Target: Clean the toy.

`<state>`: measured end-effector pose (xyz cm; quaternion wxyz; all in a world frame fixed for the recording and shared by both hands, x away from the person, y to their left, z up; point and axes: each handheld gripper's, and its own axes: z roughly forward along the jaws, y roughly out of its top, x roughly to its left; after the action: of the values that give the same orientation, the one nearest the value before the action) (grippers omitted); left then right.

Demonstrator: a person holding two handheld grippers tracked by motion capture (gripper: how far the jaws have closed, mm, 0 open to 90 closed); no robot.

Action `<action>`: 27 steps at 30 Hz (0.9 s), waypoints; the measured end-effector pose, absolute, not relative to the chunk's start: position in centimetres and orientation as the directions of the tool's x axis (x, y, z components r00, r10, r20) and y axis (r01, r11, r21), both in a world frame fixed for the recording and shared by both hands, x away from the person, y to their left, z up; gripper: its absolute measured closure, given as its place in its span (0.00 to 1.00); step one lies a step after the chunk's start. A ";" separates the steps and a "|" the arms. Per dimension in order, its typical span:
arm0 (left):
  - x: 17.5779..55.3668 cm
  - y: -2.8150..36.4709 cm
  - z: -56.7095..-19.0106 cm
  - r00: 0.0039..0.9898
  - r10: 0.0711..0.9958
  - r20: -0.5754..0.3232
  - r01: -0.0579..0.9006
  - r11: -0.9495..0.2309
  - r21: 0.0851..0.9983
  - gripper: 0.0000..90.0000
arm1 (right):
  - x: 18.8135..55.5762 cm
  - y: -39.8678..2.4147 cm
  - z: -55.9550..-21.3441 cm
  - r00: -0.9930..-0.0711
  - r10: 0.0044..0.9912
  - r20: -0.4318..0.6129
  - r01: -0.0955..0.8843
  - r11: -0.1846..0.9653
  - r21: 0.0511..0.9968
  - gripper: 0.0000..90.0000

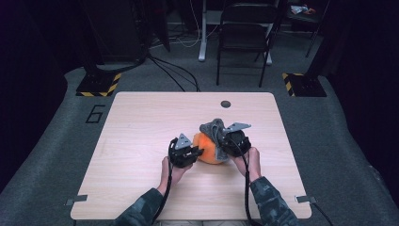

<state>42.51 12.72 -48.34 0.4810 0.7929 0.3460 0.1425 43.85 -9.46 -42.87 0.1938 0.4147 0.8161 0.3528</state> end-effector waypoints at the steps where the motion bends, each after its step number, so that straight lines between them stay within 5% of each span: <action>1: 42.5 12.7 -48.4 0.720 0.685 -0.112 0.413 -0.293 0.862 0.86 | 43.9 -9.7 -43.0 -0.573 0.819 -0.012 0.557 0.400 0.728 0.85; 27: 42.6 13.0 -48.3 0.723 0.681 -0.116 0.414 -0.293 0.862 0.86 | 46.8 -13.9 -48.3 -0.443 0.897 0.015 0.734 0.353 0.580 0.85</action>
<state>42.60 13.01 -48.32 0.4839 0.7922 0.3454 0.1379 46.79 -13.90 -48.27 0.1548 0.5047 0.8077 0.2626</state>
